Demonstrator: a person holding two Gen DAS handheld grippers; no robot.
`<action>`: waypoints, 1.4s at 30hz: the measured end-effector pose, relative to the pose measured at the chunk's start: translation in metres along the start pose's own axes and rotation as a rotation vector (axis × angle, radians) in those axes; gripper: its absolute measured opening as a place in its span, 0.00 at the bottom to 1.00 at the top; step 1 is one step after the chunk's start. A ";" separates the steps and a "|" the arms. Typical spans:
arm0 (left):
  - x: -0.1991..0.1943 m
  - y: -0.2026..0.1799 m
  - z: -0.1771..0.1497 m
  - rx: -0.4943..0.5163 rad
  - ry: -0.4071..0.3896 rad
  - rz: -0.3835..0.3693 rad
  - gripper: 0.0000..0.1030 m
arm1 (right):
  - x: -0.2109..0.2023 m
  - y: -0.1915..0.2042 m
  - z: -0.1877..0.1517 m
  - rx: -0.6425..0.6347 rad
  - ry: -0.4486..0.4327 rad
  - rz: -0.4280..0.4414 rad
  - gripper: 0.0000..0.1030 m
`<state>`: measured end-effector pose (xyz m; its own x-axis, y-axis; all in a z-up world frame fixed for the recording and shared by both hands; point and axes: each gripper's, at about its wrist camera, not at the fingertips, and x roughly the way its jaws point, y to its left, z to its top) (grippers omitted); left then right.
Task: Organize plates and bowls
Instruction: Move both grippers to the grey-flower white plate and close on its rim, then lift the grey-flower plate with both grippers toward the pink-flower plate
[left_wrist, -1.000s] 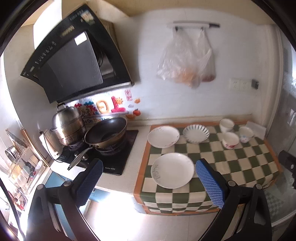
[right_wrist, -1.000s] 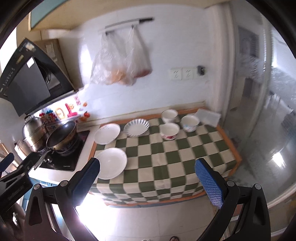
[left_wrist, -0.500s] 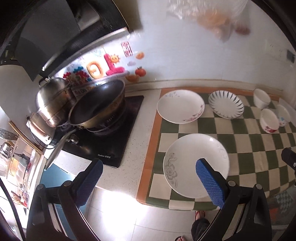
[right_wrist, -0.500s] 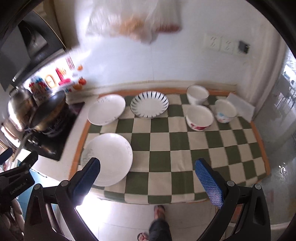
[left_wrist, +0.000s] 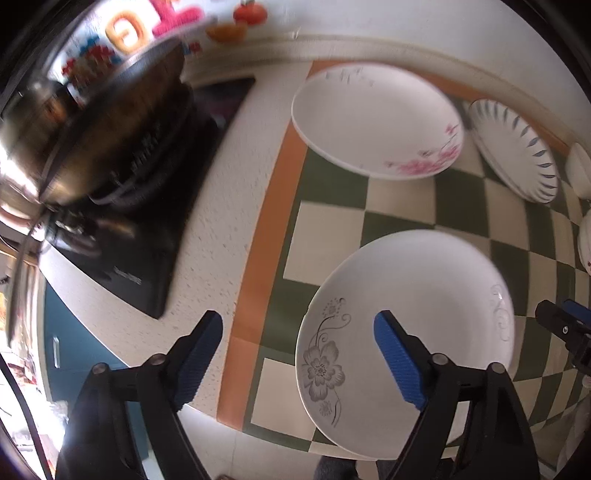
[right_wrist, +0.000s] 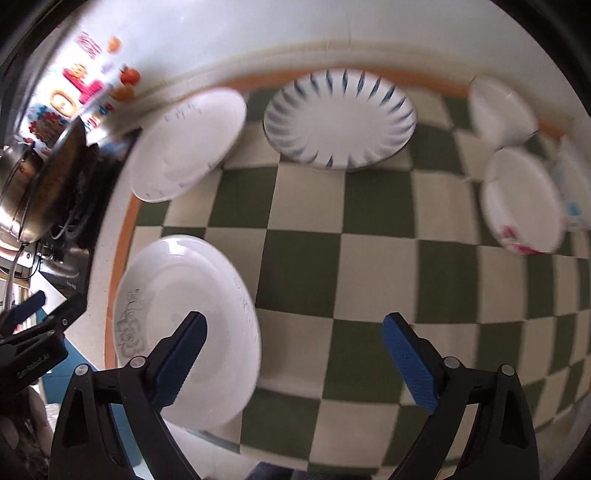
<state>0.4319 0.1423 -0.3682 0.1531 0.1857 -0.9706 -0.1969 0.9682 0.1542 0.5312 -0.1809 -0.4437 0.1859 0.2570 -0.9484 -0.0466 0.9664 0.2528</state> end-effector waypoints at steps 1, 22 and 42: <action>0.008 0.003 0.002 -0.009 0.023 0.001 0.75 | 0.010 -0.001 0.003 0.008 0.023 0.018 0.90; 0.073 0.013 -0.020 -0.102 0.213 -0.297 0.30 | 0.094 0.049 0.015 -0.073 0.311 0.158 0.20; 0.021 -0.084 -0.018 0.003 0.163 -0.294 0.30 | 0.057 0.014 0.006 -0.028 0.242 0.174 0.18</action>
<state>0.4338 0.0621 -0.4050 0.0463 -0.1305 -0.9904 -0.1645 0.9769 -0.1364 0.5470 -0.1529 -0.4933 -0.0662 0.4084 -0.9104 -0.0851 0.9068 0.4129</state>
